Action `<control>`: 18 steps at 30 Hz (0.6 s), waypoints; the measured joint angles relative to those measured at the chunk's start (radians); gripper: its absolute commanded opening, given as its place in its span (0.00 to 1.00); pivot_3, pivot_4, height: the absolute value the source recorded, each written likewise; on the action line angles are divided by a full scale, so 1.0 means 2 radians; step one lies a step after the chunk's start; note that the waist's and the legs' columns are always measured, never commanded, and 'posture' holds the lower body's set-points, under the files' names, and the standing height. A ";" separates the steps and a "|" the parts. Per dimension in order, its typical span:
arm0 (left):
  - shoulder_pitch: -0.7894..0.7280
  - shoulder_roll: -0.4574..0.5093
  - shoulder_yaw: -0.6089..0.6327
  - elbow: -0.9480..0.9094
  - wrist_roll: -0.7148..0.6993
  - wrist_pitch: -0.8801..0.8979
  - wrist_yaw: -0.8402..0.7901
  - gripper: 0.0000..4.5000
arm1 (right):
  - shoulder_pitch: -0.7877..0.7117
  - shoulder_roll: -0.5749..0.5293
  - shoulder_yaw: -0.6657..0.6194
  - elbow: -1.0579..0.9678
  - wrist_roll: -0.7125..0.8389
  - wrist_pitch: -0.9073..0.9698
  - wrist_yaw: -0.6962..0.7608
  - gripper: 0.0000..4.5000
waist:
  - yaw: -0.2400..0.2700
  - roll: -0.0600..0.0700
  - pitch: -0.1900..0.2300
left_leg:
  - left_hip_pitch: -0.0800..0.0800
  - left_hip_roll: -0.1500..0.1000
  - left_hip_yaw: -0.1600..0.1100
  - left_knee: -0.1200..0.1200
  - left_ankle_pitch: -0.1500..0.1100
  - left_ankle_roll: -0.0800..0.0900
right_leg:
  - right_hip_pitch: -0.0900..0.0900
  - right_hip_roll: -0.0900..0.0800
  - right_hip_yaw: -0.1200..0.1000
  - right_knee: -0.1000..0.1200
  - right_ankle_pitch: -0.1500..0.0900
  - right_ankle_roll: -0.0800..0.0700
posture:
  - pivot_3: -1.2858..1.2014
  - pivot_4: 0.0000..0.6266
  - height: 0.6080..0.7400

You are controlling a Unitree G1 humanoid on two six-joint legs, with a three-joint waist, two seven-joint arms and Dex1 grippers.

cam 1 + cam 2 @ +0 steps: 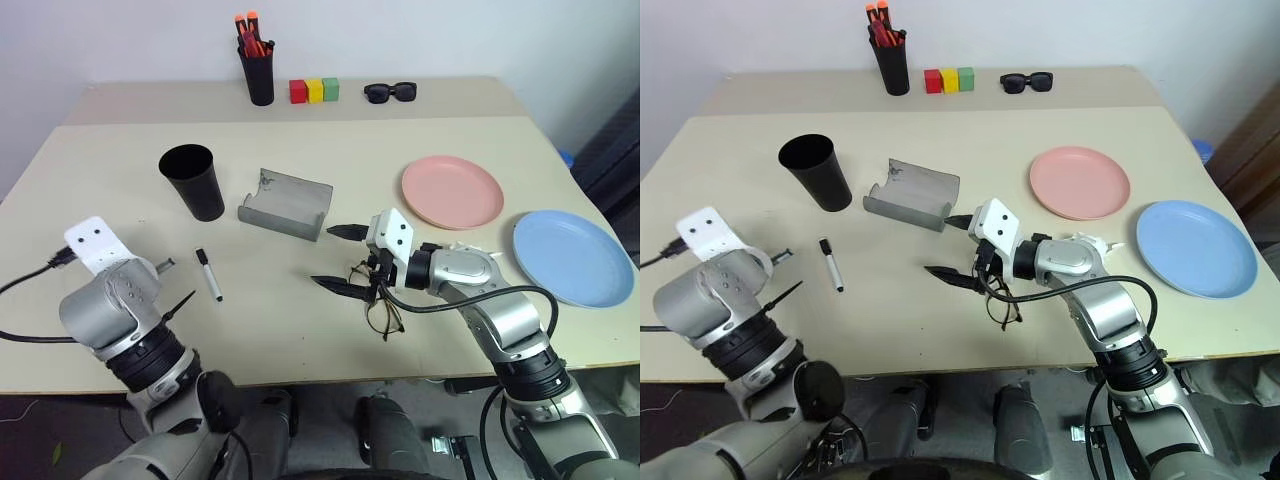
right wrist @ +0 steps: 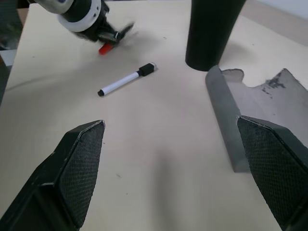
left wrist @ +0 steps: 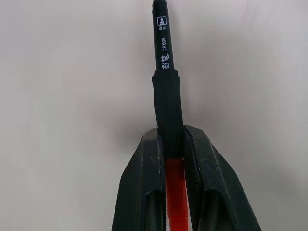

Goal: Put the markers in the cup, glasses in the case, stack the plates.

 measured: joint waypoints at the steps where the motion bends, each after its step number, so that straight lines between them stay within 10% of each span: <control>1: 0.000 0.007 -0.009 -0.002 -0.002 -0.029 -0.008 0.01 | -0.001 0.003 0.000 0.000 0.000 0.001 -0.002 1.00 | 0.000 0.000 0.000 | 0.000 0.000 0.000 0.000 0.000 0.000 | 0.000 0.000 0.000 0.000 0.000 0.000 | 0.52 0.24 1.00; 18: -0.034 0.074 -0.197 0.167 -0.009 -0.429 -0.114 0.01 | -0.064 0.134 -0.059 0.037 0.029 0.018 -0.126 1.00 | 0.000 0.000 0.000 | 0.000 0.000 0.000 -0.001 0.001 0.001 | 0.000 0.000 0.000 0.000 0.000 0.000 | 0.52 0.24 1.00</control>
